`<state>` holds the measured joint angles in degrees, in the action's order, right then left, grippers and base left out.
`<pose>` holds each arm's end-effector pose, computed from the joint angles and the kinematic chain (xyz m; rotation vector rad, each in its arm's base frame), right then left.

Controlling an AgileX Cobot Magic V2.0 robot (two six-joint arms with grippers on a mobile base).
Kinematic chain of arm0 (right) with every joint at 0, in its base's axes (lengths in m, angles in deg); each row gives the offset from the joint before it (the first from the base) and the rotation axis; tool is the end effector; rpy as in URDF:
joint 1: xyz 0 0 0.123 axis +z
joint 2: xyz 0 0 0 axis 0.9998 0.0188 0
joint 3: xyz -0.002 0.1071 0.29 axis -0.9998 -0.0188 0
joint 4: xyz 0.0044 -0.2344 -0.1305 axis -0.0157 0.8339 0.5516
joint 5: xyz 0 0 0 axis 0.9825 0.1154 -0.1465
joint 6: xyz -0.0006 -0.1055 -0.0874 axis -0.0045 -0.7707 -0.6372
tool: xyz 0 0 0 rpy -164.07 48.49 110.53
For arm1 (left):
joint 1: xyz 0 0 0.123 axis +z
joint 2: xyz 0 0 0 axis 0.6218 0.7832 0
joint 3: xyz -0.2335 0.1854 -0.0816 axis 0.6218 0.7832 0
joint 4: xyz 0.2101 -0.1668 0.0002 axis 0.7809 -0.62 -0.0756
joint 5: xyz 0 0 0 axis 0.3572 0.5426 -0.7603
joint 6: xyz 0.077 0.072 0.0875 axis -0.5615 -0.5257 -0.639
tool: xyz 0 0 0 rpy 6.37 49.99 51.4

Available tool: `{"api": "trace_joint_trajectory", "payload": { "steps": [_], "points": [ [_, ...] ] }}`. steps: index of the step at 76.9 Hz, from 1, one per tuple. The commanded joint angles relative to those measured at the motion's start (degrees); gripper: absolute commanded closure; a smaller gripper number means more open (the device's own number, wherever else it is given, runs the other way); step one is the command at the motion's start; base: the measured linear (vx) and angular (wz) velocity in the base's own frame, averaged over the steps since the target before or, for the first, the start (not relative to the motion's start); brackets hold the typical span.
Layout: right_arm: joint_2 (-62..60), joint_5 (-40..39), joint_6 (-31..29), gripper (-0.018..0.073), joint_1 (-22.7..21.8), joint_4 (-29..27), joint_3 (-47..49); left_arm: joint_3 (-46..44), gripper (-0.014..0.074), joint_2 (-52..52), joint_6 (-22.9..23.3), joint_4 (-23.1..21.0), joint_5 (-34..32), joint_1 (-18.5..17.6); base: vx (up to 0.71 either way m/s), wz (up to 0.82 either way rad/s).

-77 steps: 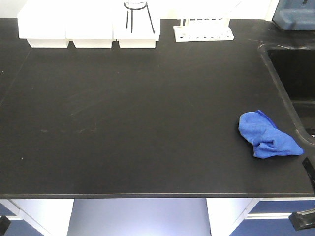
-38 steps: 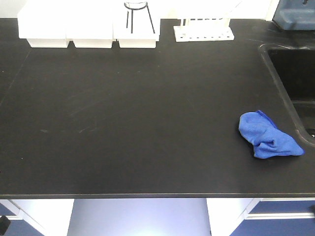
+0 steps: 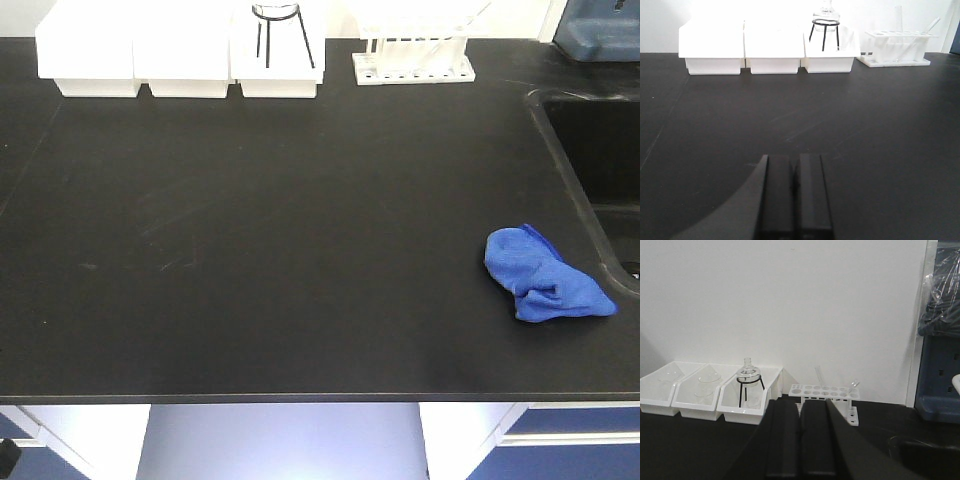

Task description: Wipe right workspace with blue cloth

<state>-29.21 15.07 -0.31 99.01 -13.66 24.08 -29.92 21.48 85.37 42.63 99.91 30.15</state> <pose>0.1438 0.0288 0.4302 -0.1538 1.5907 0.1589 0.0916 -0.0173 0.1734 0.0615 1.7379 -0.2041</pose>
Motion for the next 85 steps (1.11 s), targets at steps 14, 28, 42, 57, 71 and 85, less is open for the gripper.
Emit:
{"api": "trace_joint_trajectory", "payload": {
  "steps": [14, 28, 42, 57, 71, 85],
  "points": [
    [4.6, -4.2, 0.8, 0.0549, 0.0, -0.3, 3.4, -1.4, 0.0603, 0.0, -0.1, -0.3, -4.7, -0.3, 0.00, 0.00],
    [4.8, -2.3, -2.8, 0.0442, 0.0, 0.3, 3.4, -1.4, 0.0603, 0.0, -0.1, -0.3, -4.7, -0.3, 0.00, 0.00],
    [4.8, -1.7, -6.1, 0.0190, 0.0, 0.4, 3.4, -1.4, 0.0603, 0.0, -0.1, -0.3, -4.7, -0.3, 0.00, 0.00],
    [4.8, -1.7, -5.7, -0.0076, 0.0, 1.7, 3.4, -1.4, 0.0603, 0.0, -0.1, -0.3, -4.7, -0.3, 0.00, 0.00],
    [9.3, 7.5, 4.7, -0.0047, -1.9, 8.0, 5.7, -1.4, 0.0603, 0.0, 0.0, -0.3, -4.7, -0.3, 0.00, 0.00],
    [20.4, 21.2, 10.1, 0.0002, -5.8, 16.2, 11.5, -1.4, 0.0603, 0.0, 0.0, -0.3, -4.7, -0.3, 0.00, 0.00]
  ]
}}
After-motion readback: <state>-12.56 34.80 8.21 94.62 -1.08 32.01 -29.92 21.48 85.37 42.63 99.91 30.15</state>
